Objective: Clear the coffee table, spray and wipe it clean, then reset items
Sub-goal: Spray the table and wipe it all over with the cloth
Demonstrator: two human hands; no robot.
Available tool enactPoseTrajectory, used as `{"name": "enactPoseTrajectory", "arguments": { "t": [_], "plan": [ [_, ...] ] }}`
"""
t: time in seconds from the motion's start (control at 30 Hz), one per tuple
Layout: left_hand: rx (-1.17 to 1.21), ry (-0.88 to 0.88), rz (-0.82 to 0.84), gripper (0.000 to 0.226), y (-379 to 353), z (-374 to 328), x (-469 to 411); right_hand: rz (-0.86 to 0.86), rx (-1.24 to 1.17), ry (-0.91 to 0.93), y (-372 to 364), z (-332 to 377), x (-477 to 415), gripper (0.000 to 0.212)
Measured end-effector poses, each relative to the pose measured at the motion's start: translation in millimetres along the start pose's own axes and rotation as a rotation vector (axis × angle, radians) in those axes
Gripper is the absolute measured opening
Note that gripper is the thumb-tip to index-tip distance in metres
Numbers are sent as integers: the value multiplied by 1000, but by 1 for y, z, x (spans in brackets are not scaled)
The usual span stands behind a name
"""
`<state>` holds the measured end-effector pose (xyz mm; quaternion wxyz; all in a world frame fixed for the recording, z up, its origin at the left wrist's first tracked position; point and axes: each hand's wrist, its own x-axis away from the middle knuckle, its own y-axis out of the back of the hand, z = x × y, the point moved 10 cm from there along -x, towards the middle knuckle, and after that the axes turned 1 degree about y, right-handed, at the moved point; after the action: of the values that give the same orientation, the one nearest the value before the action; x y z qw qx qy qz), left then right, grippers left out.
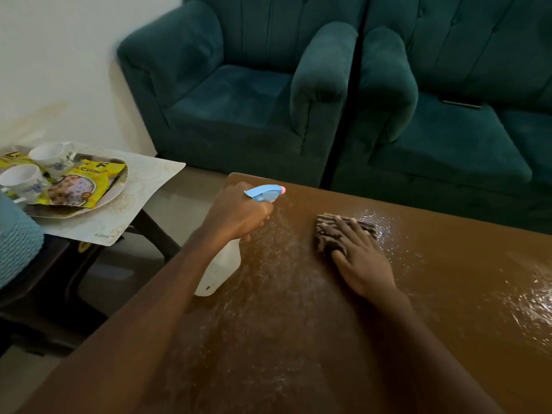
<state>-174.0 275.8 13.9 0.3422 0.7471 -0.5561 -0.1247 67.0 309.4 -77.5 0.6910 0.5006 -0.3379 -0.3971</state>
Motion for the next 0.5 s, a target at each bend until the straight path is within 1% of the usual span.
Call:
{"name": "enactPoseTrajectory", "arguments": {
  "t": [0.07,0.1,0.2,0.27,0.33,0.43,0.5],
  "plan": [
    [19,-4,11,12,1,2,0,-20,17,-137,6,-29,-10,54],
    [32,-12,17,13,3,3,-1,-37,7,-209,10,-37,-22,54],
    [43,-35,-5,15,6,1,1,-82,-37,-312,17,-35,-69,55],
    [22,-50,-13,13,8,-1,2,-55,-44,-265,10,-8,-94,56],
    [-8,-56,-12,14,7,-2,3,-22,-14,-133,0,29,-98,56],
    [-10,-57,-13,18,7,-3,3,12,13,47,-10,55,-68,55],
    [5,-44,-16,16,8,-1,2,17,29,75,-14,47,-39,57]
  ]
}}
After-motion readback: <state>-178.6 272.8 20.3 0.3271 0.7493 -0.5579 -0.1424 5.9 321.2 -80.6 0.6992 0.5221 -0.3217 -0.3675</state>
